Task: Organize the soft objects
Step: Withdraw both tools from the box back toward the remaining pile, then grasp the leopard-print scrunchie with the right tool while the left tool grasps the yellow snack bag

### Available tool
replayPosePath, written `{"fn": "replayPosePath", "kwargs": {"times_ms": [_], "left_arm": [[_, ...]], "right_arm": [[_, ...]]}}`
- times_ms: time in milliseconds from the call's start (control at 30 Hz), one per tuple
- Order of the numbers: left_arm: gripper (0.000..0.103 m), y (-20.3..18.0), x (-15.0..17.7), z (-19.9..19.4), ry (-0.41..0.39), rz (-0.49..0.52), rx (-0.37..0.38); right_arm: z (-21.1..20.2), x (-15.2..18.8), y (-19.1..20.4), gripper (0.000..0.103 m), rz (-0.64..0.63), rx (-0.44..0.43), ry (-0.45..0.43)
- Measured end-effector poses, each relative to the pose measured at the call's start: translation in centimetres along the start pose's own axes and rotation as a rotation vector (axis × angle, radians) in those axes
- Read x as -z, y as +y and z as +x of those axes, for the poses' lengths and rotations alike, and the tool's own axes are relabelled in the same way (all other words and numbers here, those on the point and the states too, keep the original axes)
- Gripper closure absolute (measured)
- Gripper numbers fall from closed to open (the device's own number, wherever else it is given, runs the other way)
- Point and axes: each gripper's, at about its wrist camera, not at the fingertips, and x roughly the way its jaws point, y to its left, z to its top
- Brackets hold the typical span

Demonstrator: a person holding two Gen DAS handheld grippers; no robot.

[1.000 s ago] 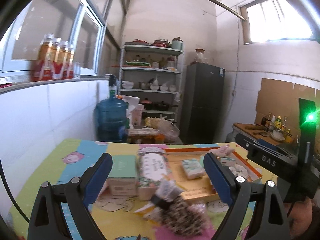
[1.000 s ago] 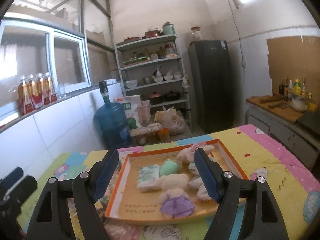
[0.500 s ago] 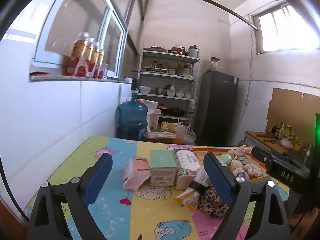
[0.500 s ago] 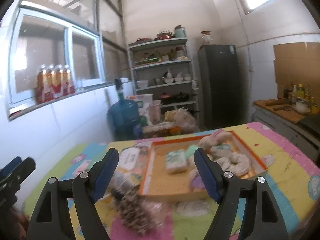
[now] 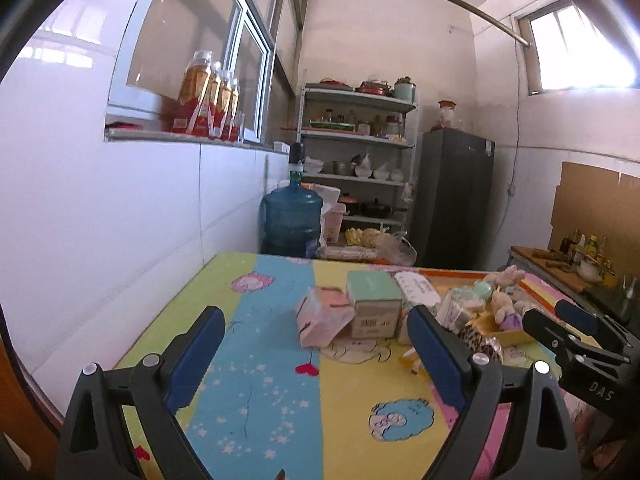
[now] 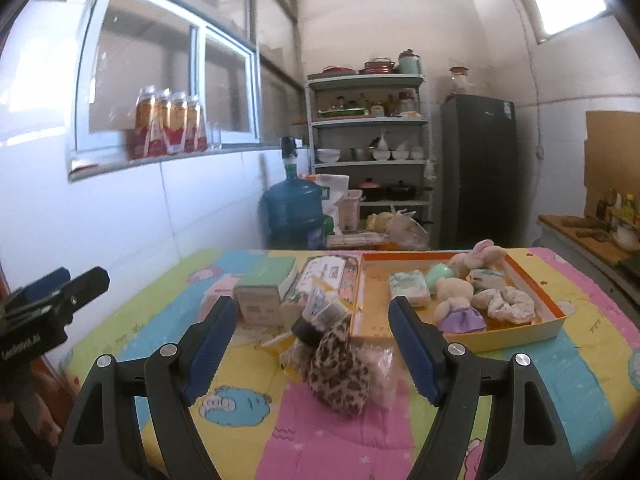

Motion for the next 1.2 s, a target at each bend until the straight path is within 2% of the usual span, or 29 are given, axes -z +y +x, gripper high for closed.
{"fn": "replayPosePath", "kwargs": {"times_ms": [233,433,567,767,933,1000,1033,1067,1100,1200], "left_arm": [[0.010,-0.3,1.3,0.9,0.037,0.022,0.034],[0.010,-1.9,1.9,2.6,0.075,0.035,0.146],[0.010,-3.3,2.1,4.3,0.111,0.040,0.194],[0.010,-4.5,2.6,5.9,0.137,0.053,0.187],[0.010,-4.7,2.9,6.9,0.154,0.068,0.178],[0.010,-4.7,3.0,7.4,0.162,0.071,0.174],[0.010,-4.6,3.0,7.6,0.167,0.072,0.174],[0.010,-4.7,3.0,7.8,0.171,0.072,0.174],[0.010,-4.7,3.0,8.1,0.176,0.070,0.178],[0.010,-4.9,3.1,8.7,0.190,0.065,0.193]], "right_arm": [[0.7,1.7,-0.4,0.024,-0.003,-0.021,0.033],[2.4,3.3,-2.0,0.024,0.042,-0.027,0.097],[3.3,3.9,-3.4,0.024,0.063,-0.036,0.120],[4.6,3.7,-3.3,0.024,0.036,-0.142,0.143],[7.1,3.9,-3.4,0.024,0.009,-0.139,0.199],[7.9,4.2,-3.7,0.029,0.019,-0.141,0.209],[8.2,4.2,-3.8,0.044,0.025,-0.148,0.216],[8.6,4.2,-3.9,0.068,0.033,-0.164,0.228],[9.3,4.1,-4.0,0.077,0.044,-0.188,0.249],[10.8,4.3,-3.9,0.080,0.028,-0.162,0.301]]}}
